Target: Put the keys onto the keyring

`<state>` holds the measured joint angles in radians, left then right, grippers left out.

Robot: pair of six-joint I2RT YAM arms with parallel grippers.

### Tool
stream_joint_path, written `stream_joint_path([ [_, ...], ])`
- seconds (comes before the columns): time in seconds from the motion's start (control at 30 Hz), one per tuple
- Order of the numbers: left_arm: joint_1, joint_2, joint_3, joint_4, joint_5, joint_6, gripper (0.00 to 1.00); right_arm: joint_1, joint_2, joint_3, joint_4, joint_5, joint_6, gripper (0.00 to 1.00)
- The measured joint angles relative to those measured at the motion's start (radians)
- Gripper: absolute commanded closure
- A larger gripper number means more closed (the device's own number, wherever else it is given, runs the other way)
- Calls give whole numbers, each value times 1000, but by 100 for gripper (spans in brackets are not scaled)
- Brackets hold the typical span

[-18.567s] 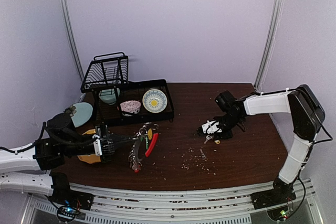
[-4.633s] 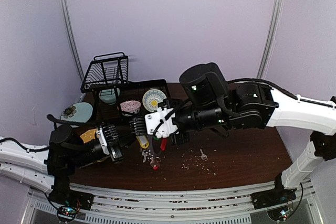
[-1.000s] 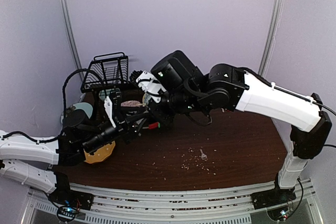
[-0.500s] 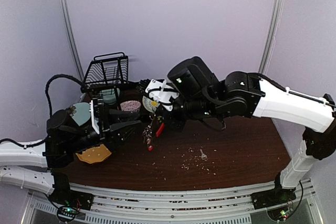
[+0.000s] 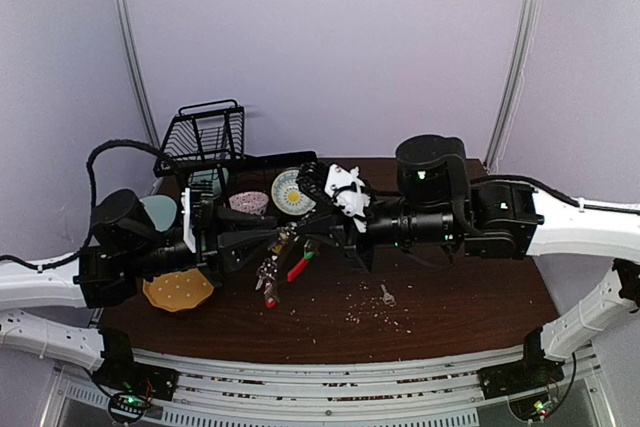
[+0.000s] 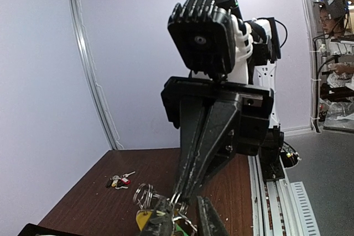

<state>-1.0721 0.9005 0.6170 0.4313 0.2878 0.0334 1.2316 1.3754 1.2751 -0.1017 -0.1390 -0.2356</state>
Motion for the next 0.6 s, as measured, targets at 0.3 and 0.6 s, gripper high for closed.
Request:
stream_joint_path([
  [0.3,0,23,40,-64,35,50,84,0,-29,-129,219,-83,0,100],
  [0.6,0,32,55,-104,35,74,96,-6,-31,-164,309,-135,-2,100],
])
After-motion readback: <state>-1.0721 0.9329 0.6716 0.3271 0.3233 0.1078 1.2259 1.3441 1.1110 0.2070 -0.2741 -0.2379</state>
